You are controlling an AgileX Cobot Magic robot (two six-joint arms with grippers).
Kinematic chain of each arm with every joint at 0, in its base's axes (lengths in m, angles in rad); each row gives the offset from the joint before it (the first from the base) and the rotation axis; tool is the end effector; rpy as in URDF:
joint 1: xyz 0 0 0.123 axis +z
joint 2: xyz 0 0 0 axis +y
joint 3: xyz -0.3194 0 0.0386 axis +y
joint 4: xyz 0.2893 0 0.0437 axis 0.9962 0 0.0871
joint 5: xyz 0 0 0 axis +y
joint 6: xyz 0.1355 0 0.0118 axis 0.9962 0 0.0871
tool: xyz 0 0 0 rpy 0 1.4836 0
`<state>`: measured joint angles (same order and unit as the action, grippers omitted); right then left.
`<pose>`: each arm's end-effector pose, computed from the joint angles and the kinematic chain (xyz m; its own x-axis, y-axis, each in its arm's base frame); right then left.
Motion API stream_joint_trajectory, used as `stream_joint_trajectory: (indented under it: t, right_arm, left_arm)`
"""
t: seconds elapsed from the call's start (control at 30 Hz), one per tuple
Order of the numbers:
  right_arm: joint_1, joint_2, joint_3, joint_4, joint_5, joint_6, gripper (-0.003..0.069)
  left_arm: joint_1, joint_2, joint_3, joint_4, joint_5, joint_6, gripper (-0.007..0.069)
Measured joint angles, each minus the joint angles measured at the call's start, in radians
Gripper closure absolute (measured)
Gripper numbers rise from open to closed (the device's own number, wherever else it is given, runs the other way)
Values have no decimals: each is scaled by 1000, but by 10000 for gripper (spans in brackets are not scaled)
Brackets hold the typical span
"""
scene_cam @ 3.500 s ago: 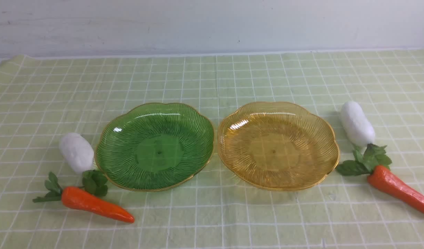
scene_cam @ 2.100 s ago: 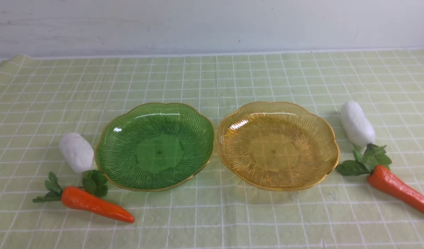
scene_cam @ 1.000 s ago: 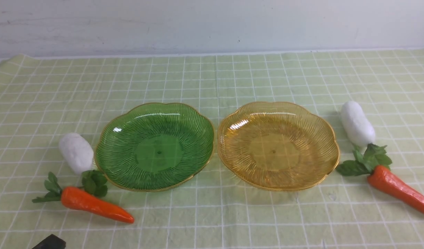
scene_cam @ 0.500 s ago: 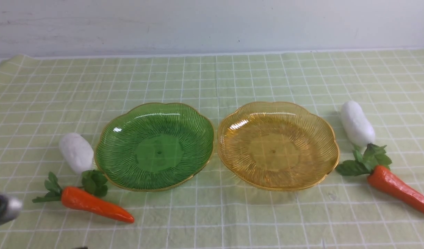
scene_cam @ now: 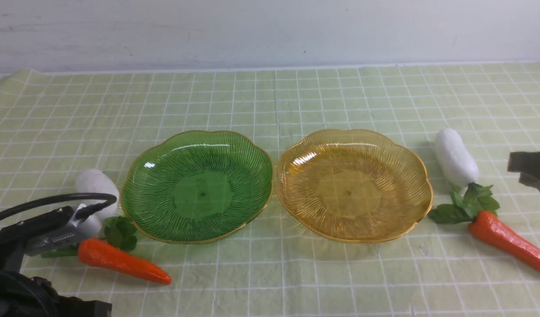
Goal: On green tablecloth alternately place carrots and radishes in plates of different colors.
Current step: 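Place the white radish on the plate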
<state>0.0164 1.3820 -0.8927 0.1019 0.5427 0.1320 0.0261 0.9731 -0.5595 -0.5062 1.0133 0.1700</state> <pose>0.3335 0.0126 0.2367 -0.7998 0.2042 -0.5644 0.1299 0.9770 0.1694 0.1718 -0.0515 0.2138 -0.9617 -0.1300 -0.2415 -0.0158 0.9053 -0.4245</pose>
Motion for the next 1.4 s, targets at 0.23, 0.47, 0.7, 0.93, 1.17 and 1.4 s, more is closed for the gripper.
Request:
stream_joint_trajectory:
  t: [0.23,0.47,0.7,0.93,1.17,1.4]
  right_arm:
    - [0,216,-138,-4,-25,-95,330]
    - [0,409,-259,-21,-105,-151,169]
    - [0,573,-312,-89,-217,-158,136]
    - [0,644,-314,-102,-228,-158,165]
    - [0,605,-315,-96,-196,-159,216]
    - [2,417,-315,-16,-81,-140,216]
  left_arm:
    - [0,2,0,-1,-1,0,628]
    - [0,2,0,-2,1,0,628]
    - [0,2,0,-26,14,0,628]
    - [0,2,0,-29,24,0,628]
    - [0,2,0,-29,27,-1,622]
    - [0,2,0,-28,27,0,622]
